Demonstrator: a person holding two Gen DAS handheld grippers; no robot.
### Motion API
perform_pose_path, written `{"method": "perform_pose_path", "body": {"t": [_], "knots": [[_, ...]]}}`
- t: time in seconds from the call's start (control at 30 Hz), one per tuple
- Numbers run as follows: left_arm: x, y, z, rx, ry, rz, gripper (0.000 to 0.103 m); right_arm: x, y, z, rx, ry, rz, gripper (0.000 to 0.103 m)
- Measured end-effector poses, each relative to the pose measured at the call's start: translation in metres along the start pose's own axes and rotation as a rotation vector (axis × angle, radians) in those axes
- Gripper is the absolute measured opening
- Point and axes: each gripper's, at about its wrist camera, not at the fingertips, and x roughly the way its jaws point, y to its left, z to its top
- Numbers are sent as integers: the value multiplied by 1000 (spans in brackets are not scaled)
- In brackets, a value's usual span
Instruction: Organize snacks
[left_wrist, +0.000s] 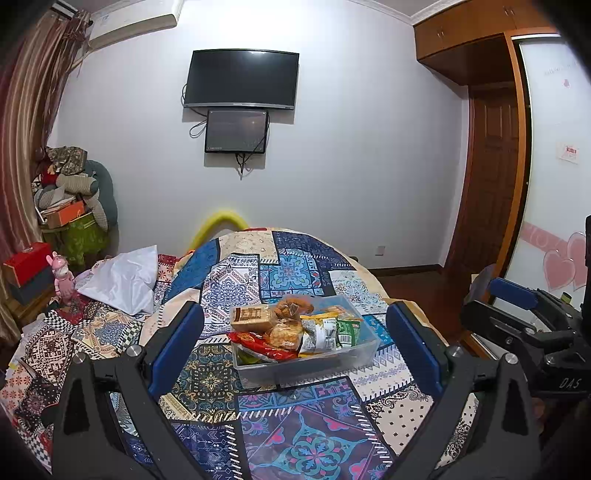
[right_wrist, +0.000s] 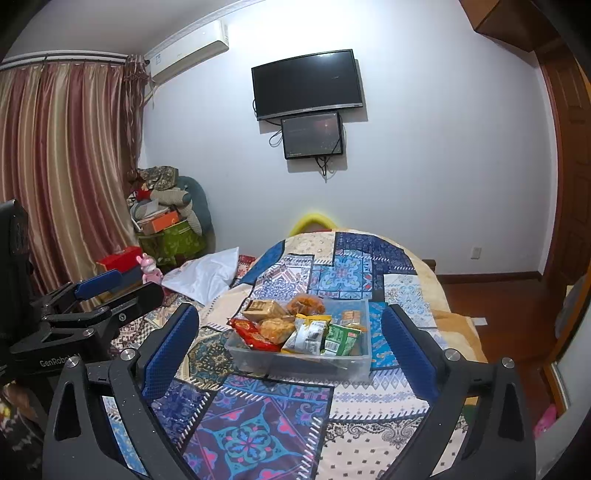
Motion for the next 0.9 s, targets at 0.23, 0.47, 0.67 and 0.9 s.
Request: {"method": "perform_pose_path", "body": {"t": [0.23,0.47,0.67,0.9], "knots": [[-1,-2,0,8,-6,-4,100,0,-2,1,6,2,0,99],[-3,-5,1,16,-22,-5,100,0,-4,1,5,2,-2,100],[-3,-5,0,16,-22,-7,100,0,-4,1,4,2,-5,100],[-2,-3,0,14,-28,-7,100,0,-5,-1,5,3,-14,101]]}}
